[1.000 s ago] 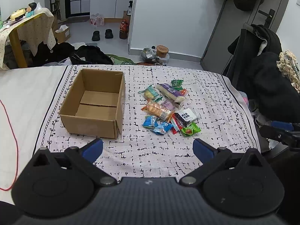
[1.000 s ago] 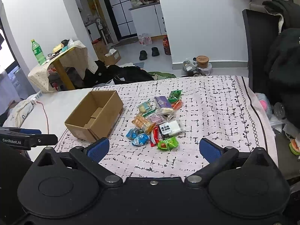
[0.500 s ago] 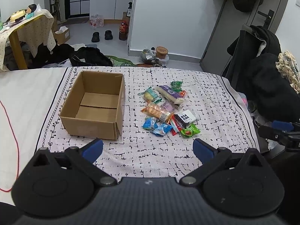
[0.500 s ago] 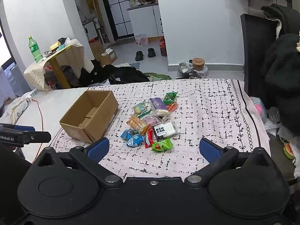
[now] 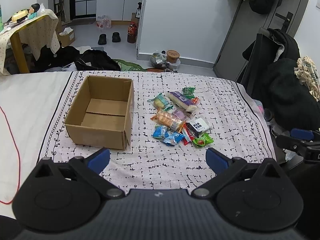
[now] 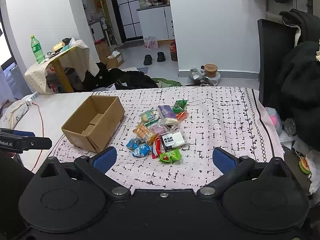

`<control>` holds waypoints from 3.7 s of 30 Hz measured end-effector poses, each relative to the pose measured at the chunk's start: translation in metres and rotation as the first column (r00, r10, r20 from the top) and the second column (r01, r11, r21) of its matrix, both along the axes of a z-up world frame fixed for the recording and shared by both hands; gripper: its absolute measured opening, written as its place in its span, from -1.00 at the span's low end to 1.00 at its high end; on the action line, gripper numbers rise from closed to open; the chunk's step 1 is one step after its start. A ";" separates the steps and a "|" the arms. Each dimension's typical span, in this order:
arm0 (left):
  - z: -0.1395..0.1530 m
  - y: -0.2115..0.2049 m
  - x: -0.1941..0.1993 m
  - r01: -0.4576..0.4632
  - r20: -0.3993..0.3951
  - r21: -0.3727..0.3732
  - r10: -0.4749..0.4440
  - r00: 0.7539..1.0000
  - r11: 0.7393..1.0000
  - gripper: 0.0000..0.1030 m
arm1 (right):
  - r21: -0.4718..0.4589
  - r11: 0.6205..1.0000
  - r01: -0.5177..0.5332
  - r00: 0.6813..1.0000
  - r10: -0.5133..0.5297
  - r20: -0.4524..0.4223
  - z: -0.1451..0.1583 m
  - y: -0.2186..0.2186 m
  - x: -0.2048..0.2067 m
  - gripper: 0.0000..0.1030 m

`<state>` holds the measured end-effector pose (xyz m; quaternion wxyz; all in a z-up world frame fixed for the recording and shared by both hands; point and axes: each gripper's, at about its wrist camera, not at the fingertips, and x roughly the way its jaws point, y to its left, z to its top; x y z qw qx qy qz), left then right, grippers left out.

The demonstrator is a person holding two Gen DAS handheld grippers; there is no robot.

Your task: Organize snacks

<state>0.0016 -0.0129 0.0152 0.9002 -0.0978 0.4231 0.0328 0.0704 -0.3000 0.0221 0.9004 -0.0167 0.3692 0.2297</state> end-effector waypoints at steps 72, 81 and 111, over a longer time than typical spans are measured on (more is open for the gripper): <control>-0.102 -0.014 0.125 0.043 -0.115 -0.028 -0.046 0.992 0.999 0.96 | -0.102 0.994 -0.029 0.987 0.013 -0.160 -0.119 0.021 0.091 0.95; -0.130 -0.021 0.150 0.069 -0.161 -0.059 -0.078 0.984 0.996 0.96 | -0.088 0.993 -0.075 0.980 0.057 -0.190 -0.145 0.033 0.111 0.85; -0.209 -0.030 0.205 0.140 -0.242 -0.156 -0.175 0.954 0.978 0.09 | -0.026 0.994 -0.107 0.949 0.095 -0.299 -0.188 0.057 0.161 0.17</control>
